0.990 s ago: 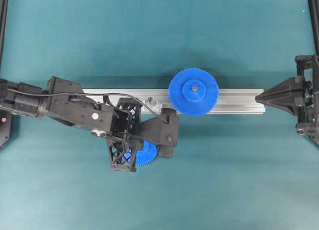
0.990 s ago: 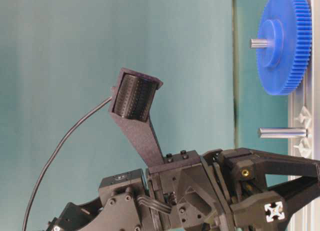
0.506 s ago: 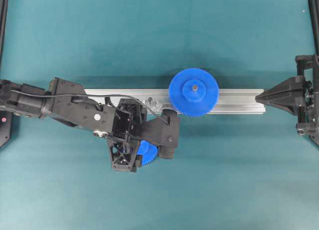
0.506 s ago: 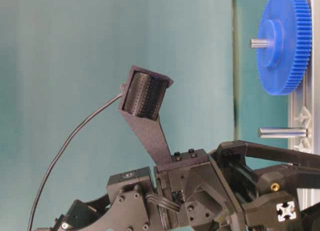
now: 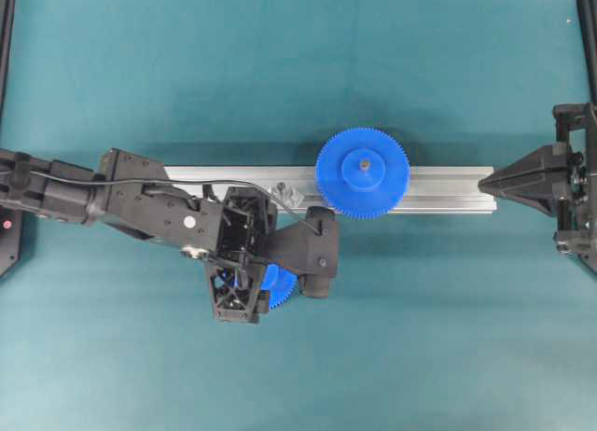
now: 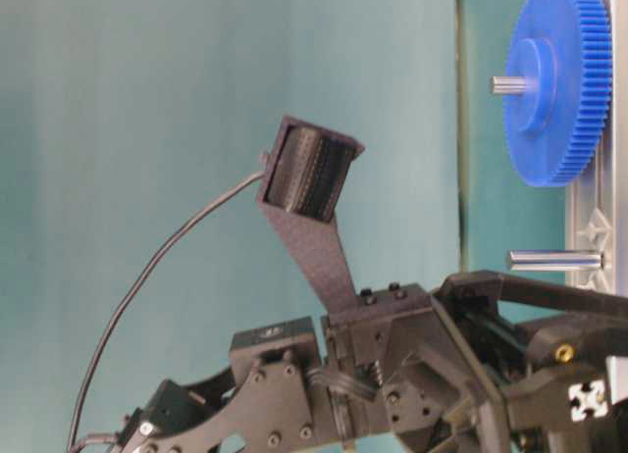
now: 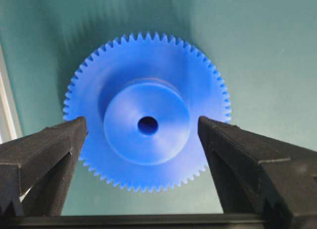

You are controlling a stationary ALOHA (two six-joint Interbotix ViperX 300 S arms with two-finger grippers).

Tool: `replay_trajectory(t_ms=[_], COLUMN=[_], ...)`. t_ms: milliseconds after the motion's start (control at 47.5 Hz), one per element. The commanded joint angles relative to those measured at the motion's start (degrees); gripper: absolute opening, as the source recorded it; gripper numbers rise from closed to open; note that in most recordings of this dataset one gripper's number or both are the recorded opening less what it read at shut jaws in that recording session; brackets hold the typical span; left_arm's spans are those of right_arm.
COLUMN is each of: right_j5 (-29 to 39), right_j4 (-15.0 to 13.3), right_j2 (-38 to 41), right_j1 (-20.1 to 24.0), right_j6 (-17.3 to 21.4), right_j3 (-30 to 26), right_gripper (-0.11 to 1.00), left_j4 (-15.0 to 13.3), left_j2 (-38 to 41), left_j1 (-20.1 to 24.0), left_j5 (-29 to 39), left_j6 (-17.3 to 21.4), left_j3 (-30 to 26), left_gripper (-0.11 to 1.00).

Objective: Find the location of the shaft and insert the small gear.
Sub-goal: 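Lower the left gripper over the blue gear's hub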

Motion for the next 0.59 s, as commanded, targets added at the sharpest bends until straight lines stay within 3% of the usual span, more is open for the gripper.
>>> replay_trajectory(t_ms=[0, 569], right_j5=[-0.6, -0.8], right_j4=[0.0, -0.1], right_j2=[0.4, 0.3], right_j1=[-0.1, -0.1], right_j6=[0.5, 0.6], right_j3=[-0.6, -0.6], right_gripper=[0.02, 0.02], left_j4=[0.2, 0.2], left_j2=[-0.6, 1.1], left_j1=[-0.2, -0.2], left_j5=[-0.2, 0.7], left_j6=[-0.2, -0.4], left_j3=[-1.4, -1.5], left_gripper=[0.93, 0.93])
